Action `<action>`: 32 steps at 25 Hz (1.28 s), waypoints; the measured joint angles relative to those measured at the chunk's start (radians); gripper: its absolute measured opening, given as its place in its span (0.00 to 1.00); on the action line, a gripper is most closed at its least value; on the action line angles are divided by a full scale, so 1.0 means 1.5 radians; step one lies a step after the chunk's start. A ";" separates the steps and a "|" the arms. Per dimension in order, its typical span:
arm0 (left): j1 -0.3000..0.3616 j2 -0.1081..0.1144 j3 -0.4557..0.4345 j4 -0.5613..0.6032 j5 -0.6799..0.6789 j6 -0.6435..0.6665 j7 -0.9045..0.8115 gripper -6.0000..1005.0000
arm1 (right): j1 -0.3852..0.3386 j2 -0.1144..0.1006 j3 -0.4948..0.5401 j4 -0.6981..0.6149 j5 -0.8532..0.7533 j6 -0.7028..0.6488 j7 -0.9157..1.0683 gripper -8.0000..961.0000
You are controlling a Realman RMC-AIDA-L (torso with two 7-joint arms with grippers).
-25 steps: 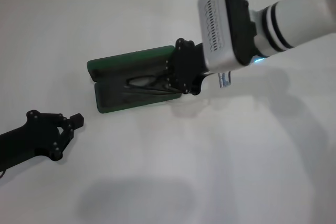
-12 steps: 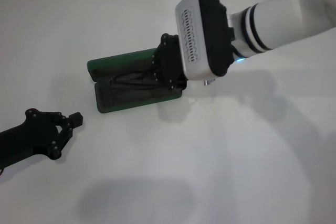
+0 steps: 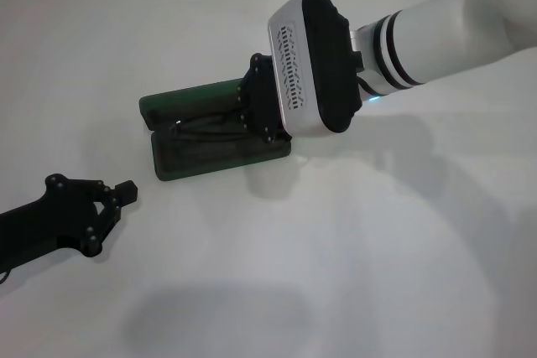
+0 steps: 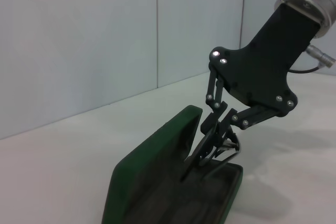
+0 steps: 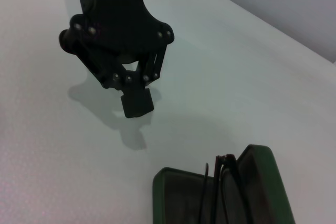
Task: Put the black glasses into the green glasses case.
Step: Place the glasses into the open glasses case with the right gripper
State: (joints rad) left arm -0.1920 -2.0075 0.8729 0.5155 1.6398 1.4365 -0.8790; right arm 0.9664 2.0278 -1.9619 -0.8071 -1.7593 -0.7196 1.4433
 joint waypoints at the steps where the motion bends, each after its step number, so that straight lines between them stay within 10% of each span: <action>1: 0.000 0.000 0.000 0.000 0.000 0.000 0.000 0.05 | 0.000 0.000 -0.001 0.000 0.000 0.001 0.000 0.06; 32: -0.005 -0.001 0.001 0.000 0.000 0.004 0.000 0.05 | 0.001 0.000 -0.041 -0.001 0.014 0.044 0.001 0.10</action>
State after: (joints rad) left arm -0.1990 -2.0095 0.8743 0.5154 1.6398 1.4420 -0.8790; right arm 0.9682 2.0279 -2.0227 -0.8094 -1.7377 -0.6540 1.4445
